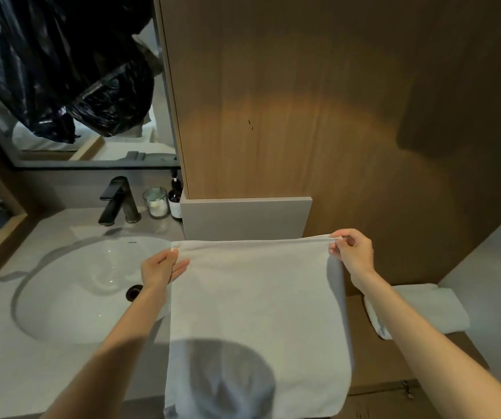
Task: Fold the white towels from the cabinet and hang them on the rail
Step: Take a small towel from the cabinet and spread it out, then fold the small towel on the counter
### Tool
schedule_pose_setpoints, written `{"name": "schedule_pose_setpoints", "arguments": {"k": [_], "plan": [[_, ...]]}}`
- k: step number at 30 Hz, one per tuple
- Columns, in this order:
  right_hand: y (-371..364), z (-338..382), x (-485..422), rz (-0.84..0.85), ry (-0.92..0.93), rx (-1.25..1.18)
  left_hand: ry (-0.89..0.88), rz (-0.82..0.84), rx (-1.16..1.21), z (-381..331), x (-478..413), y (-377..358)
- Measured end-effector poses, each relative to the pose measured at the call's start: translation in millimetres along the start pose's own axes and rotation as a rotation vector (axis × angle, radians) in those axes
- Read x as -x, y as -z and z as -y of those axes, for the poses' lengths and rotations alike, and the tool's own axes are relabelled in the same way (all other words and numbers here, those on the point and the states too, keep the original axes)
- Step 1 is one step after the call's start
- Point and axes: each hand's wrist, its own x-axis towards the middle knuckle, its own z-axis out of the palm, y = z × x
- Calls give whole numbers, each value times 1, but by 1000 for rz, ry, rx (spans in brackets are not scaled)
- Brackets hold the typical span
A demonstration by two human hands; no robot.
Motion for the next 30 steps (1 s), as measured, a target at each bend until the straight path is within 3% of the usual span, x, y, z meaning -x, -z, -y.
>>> {"name": "schedule_pose_setpoints", "arguments": {"k": [9, 15, 18, 20, 24, 27, 30], "plan": [[-53, -51, -70, 42, -66, 71, 35, -81, -135, 22, -71, -24], [-82, -93, -101, 57, -85, 132, 51, -63, -221, 47, -113, -33], [-87, -107, -109, 149, -42, 200, 26, -15, -325, 54, -124, -38], [-90, -105, -103, 219, 15, 279, -63, 58, -440, 56, -121, -41], [-118, -102, -62, 433, 286, 460, -517, 176, -825, 78, -90, -63], [-163, -113, -25, 554, 489, 662, -578, 343, -1188, 112, -75, -92], [-194, -122, -7, 539, 507, 865, -644, 332, -1446, 138, -71, -104]]}}
